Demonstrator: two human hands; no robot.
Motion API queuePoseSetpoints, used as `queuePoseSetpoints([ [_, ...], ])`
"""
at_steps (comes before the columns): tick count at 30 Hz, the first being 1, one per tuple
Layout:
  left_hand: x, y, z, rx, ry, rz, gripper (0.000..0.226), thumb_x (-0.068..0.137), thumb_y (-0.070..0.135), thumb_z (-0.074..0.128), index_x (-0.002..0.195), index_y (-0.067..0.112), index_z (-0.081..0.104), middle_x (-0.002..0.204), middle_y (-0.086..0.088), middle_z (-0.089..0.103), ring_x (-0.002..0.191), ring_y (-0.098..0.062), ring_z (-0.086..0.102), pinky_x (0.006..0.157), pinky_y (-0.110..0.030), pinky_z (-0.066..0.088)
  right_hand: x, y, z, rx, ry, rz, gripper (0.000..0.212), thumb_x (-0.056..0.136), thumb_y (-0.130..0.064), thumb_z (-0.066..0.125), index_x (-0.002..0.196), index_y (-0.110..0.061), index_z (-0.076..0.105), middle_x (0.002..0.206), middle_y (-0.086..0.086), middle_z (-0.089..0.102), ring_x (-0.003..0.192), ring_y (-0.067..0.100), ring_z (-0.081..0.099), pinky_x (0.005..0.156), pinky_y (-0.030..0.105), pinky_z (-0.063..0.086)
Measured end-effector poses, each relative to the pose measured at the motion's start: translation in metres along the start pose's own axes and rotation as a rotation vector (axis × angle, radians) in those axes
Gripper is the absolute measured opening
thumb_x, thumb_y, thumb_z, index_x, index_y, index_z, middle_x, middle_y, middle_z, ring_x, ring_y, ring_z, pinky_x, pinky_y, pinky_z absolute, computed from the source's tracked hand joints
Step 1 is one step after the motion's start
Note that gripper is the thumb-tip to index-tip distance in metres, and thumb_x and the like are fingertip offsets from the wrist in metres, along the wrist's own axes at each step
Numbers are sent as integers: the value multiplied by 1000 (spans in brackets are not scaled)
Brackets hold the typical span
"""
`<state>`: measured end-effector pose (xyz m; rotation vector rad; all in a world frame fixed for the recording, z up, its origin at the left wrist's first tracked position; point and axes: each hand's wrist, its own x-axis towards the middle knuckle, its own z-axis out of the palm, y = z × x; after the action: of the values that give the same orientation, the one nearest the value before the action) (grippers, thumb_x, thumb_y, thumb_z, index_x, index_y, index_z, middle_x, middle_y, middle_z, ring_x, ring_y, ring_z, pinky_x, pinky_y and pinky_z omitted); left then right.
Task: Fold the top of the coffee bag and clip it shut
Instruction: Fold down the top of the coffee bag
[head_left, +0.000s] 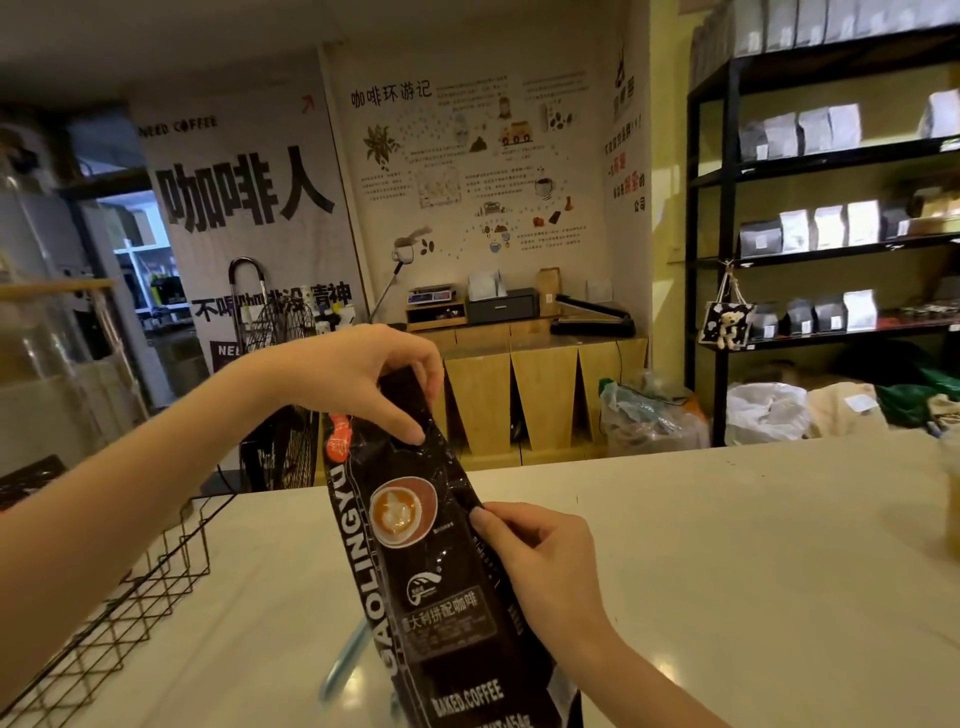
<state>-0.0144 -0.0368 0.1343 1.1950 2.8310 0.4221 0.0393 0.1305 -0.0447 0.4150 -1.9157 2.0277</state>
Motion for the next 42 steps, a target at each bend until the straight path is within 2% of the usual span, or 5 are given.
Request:
queuePoseSetpoints([
  [11,-3,4,7,-67,91,-21,21,74,20,71,83,36,61,79,32,67,78,6,64,70,-9,48,-6,-2,3,-33,37,-99,19,82,-21,65,73,-36,71,74,-19,73,74,3,69,62,15,54],
  [25,-4,18,22,24,323,35,8,70,15,74,75,20,70,75,11,69,74,-2,66,72,-15,52,1,1,-21,-27,-121,-84,14,84,-18,61,78,-21,74,77,-5,75,74,8,69,64,19,53],
  [29,4,30,28,46,335,38,8,72,15,72,80,15,70,77,9,68,74,-5,65,75,-20,54,14,-12,-20,110,-241,-2,33,78,-45,60,100,-23,68,88,-11,74,83,3,68,63,12,50],
  [39,5,11,70,-160,786,-257,92,49,71,55,127,23,44,128,3,52,116,-13,47,96,-36,41,35,-18,-16,145,-162,29,21,66,-32,77,82,-19,71,78,1,76,73,16,72,58,18,53],
  [42,-1,0,89,-592,779,-413,100,42,66,65,128,20,42,124,7,51,108,-13,51,88,-31,41,44,-20,-20,120,-169,70,17,67,-24,77,81,-18,72,79,1,77,75,18,72,61,21,56],
])
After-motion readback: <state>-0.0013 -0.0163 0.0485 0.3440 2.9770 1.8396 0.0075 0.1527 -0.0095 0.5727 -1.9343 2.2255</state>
